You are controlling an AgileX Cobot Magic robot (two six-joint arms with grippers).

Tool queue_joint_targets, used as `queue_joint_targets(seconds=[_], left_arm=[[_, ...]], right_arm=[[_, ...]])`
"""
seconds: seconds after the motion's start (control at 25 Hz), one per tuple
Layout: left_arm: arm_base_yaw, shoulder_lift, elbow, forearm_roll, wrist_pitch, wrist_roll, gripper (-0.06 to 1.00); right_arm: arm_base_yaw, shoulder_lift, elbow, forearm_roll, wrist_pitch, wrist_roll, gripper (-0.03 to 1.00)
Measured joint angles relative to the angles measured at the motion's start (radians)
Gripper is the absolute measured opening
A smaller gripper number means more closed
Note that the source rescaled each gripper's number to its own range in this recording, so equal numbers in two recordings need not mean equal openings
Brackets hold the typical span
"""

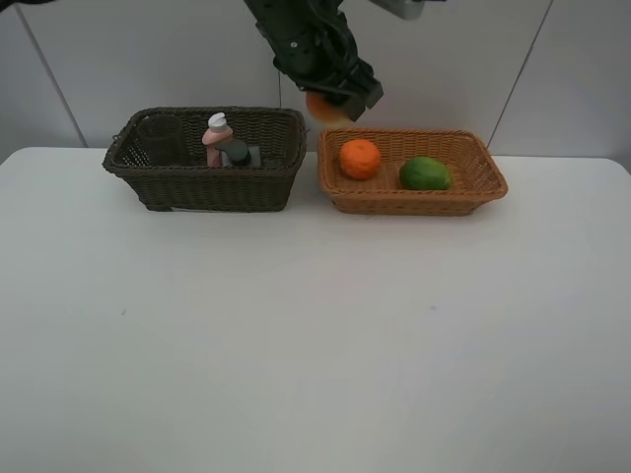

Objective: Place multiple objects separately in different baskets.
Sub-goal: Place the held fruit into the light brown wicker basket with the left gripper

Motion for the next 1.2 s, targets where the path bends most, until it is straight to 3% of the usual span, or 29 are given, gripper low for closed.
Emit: queue_joint_targets(seconds=[0.48,0.68,1.2], left_arm=[[-0.003,0.268,-0.264,-0.023,-0.16,0.0,0.76],[-0.003,0.351,-0.277,-0.057,-0.232,-0.001,0.76],[-0.003,0.405,-0.277,-0.065,-0.254,-0.004,0.76]], right_arm=[[0.0,0.0,0.0,0.0,0.0,0.0,0.84],[0.0,0.0,0.0,0.0,0.0,0.0,0.84],[0.0,0.0,0.0,0.0,0.0,0.0,0.84]])
